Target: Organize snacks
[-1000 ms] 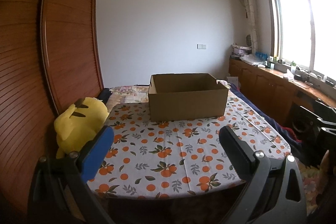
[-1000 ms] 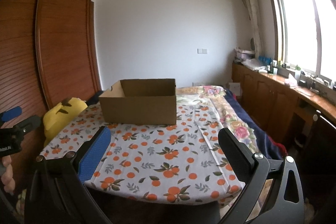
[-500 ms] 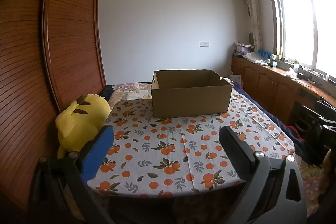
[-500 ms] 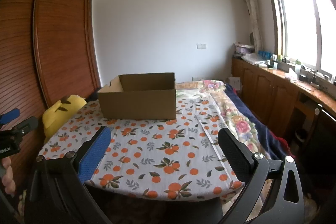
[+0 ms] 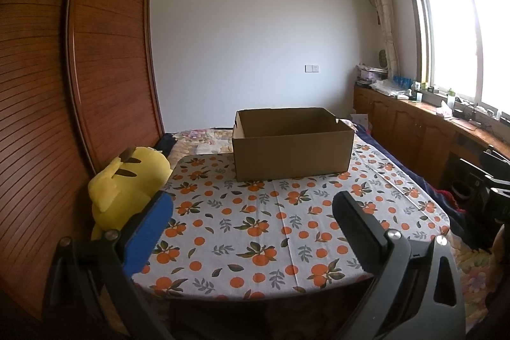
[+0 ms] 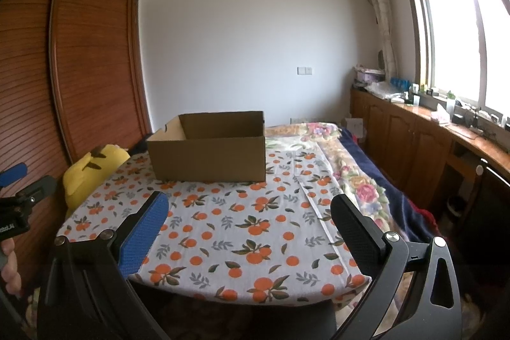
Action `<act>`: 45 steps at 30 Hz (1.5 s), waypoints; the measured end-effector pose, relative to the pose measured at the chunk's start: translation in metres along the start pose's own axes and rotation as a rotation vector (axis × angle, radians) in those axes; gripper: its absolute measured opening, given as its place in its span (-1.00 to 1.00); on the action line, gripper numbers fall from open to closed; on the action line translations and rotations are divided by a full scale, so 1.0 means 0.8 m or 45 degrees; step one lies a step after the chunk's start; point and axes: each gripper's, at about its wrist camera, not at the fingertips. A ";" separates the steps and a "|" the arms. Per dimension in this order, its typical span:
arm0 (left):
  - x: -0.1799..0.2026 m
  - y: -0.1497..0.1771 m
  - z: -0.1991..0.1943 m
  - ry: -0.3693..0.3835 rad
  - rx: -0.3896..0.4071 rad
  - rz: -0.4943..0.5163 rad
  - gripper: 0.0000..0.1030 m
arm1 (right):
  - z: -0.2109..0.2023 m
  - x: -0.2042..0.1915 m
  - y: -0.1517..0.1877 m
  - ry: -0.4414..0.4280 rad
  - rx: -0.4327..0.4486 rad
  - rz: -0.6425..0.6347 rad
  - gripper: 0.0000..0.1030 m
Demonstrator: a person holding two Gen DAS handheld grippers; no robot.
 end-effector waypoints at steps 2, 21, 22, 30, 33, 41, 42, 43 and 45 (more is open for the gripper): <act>0.000 0.000 -0.001 -0.001 0.000 -0.001 0.96 | 0.000 0.000 0.000 0.003 0.002 -0.004 0.99; -0.001 0.000 0.000 0.000 0.001 0.001 0.96 | -0.002 0.002 0.001 0.002 0.000 -0.003 0.99; -0.001 0.000 0.000 0.002 0.000 0.000 0.96 | -0.001 0.001 0.001 0.002 0.001 -0.002 0.99; -0.001 0.000 -0.001 -0.002 0.003 -0.004 0.96 | -0.002 0.000 0.000 0.002 -0.001 -0.009 0.99; -0.002 0.000 0.000 -0.006 0.003 -0.002 0.96 | -0.002 0.002 0.001 0.003 0.002 -0.010 0.99; -0.002 0.001 0.001 -0.011 0.000 0.000 0.96 | -0.002 0.006 0.004 0.002 -0.008 -0.004 0.99; -0.002 0.002 0.001 -0.010 0.000 -0.001 0.96 | -0.002 0.007 0.005 0.001 -0.011 -0.003 0.99; -0.002 0.002 0.001 -0.008 0.000 -0.001 0.96 | -0.002 0.007 0.005 -0.001 -0.012 -0.005 0.99; -0.002 0.003 0.000 -0.010 0.001 -0.002 0.96 | -0.004 0.009 0.006 -0.004 -0.013 -0.009 0.99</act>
Point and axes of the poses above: each gripper's, at about its wrist camera, not at the fingertips, and z roughly the way its jaws point, x to its right, y to its underside, and after that the axes turned 6 degrees about -y, right-handed
